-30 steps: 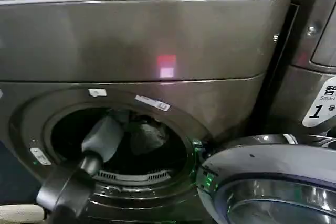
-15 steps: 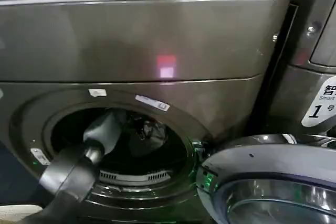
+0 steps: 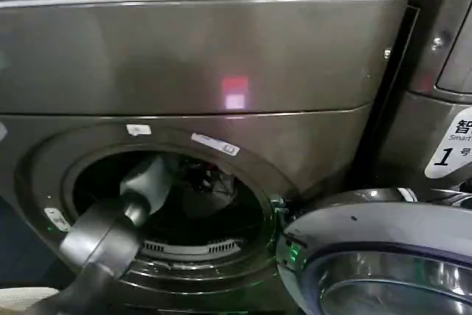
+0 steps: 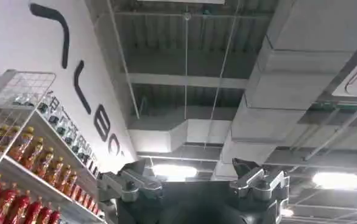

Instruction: Grasp the clothes from the dryer.

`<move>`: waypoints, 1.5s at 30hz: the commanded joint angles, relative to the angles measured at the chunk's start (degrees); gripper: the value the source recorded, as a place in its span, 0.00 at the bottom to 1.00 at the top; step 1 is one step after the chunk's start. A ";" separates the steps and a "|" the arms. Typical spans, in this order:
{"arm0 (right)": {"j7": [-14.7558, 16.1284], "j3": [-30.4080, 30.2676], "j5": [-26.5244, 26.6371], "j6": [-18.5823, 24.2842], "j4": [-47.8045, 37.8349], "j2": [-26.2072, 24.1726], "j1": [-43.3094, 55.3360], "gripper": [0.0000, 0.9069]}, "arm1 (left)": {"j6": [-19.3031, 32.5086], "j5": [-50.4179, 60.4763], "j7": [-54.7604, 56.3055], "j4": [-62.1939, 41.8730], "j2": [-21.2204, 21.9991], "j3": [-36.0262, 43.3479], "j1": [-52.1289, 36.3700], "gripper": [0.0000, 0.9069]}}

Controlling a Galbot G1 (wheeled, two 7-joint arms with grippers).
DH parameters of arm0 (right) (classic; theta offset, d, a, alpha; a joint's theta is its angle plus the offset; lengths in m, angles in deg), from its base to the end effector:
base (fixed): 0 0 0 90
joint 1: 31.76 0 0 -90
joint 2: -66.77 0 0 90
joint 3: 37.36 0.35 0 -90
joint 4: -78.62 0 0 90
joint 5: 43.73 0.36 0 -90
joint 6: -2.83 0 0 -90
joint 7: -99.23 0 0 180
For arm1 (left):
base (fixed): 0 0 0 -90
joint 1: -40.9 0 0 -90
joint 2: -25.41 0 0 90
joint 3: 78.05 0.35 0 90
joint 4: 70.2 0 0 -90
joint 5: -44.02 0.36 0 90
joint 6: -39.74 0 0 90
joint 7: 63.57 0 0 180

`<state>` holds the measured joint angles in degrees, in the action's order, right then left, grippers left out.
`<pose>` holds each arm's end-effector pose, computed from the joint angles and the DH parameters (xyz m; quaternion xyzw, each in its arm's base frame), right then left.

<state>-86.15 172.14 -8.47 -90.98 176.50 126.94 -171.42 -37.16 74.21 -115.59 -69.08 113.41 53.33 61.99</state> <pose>-0.1948 -0.4188 0.0650 0.6690 0.6419 -0.2981 0.2272 0.6640 0.0201 -0.2504 -0.4980 -0.6573 -0.4808 0.2980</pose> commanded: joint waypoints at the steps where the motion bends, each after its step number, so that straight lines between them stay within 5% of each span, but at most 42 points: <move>1: -0.09 -0.23 -0.08 0.01 -0.11 0.15 0.12 1.00 | -0.02 -2.11 1.14 0.31 0.11 -1.37 0.06 0.00; 14: -0.39 -0.35 -0.17 0.16 -0.74 0.08 0.24 1.00 | -1.21 -12.71 10.23 6.64 -0.85 -7.59 2.61 0.00; 27: -0.53 -1.37 -0.14 -0.60 0.26 -0.28 0.54 1.00 | -14.97 -31.02 43.19 45.59 -0.89 -22.45 22.86 0.00; 37: 1.32 0.31 -3.56 -1.38 0.71 -0.33 0.17 1.00 | -0.88 -31.74 60.57 59.80 0.23 -30.87 35.58 0.00; 45: 1.74 2.11 -3.45 -0.01 0.84 -0.22 -1.06 1.00 | -0.24 -29.13 63.99 70.02 1.71 -33.54 43.24 0.00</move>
<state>-85.37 173.16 -11.83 -92.36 177.52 126.67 -171.84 -39.64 44.70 -58.45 -10.87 114.60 23.11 96.77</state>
